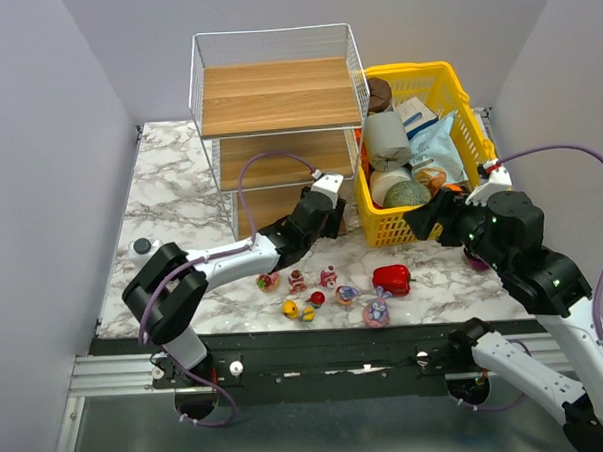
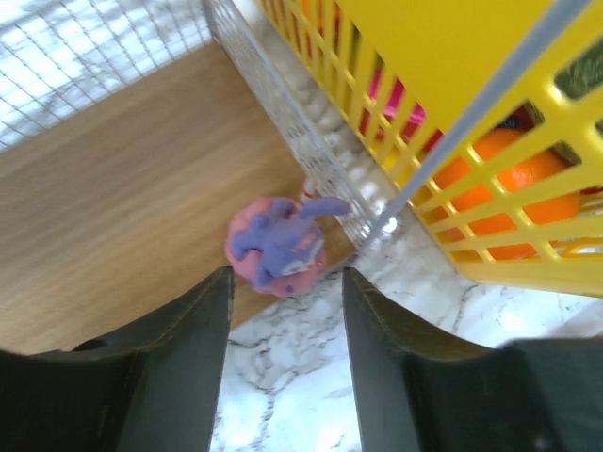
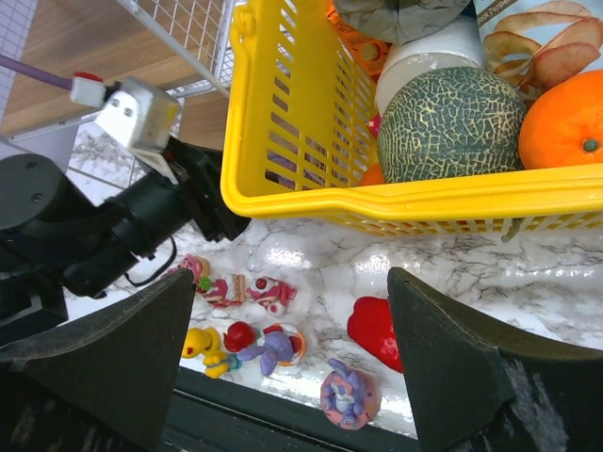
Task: Place and organize the plastic toys onto the shelf
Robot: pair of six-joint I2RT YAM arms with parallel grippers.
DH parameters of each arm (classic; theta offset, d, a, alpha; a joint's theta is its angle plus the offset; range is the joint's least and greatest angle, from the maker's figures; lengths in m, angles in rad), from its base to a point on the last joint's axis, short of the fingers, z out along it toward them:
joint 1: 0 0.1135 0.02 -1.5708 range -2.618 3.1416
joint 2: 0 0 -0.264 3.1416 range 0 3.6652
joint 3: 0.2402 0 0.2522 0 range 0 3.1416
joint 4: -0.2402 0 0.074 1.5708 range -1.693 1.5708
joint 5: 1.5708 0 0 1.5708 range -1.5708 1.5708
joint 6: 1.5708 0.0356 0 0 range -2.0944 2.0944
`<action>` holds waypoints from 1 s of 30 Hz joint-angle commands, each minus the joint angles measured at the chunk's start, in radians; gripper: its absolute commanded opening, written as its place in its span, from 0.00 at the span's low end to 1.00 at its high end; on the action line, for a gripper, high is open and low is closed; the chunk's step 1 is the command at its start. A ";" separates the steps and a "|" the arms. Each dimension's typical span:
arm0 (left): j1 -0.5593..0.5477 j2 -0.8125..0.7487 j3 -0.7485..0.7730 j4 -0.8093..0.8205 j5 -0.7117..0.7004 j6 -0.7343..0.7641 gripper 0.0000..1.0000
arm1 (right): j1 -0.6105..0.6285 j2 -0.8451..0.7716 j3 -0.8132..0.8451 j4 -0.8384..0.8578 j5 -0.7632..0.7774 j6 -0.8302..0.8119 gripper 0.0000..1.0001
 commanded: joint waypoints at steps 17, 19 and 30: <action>-0.013 -0.474 -0.146 -0.225 0.106 -0.163 0.99 | 0.005 0.023 -0.004 -0.034 0.004 0.031 0.93; -0.014 -0.491 -0.145 -0.262 0.098 -0.186 0.99 | 0.005 0.036 -0.001 -0.042 0.000 0.034 0.94; 0.035 -0.548 -0.002 -0.628 0.057 -0.367 0.99 | 0.005 0.064 0.013 -0.082 0.010 0.048 0.94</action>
